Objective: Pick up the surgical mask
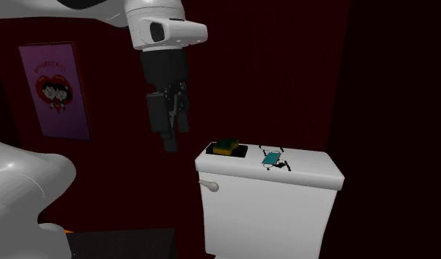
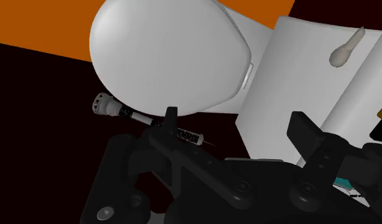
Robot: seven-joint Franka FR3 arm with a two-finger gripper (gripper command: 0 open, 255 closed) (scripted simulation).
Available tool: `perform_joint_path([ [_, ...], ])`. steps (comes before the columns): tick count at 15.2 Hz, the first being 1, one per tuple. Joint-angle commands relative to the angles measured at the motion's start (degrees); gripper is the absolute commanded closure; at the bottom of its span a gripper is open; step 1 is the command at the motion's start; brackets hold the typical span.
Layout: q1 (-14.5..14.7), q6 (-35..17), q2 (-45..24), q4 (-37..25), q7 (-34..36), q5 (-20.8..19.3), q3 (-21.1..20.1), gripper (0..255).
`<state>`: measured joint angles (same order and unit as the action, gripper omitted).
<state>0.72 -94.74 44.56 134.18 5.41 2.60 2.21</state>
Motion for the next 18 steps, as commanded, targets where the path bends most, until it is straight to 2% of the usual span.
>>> perform_joint_path([
  [1,0.00,0.00,0.00,0.00,0.00,0.00,0.00,0],
  [6,0.02,-5.93,-3.61,0.80,11.72,3.57,-7.37,0],
  [11,-0.53,-11.88,-9.94,-1.13,23.42,5.57,-14.59,0],
  [18,-2.90,-18.91,-22.51,-8.28,40.54,3.96,-24.32,0],
])
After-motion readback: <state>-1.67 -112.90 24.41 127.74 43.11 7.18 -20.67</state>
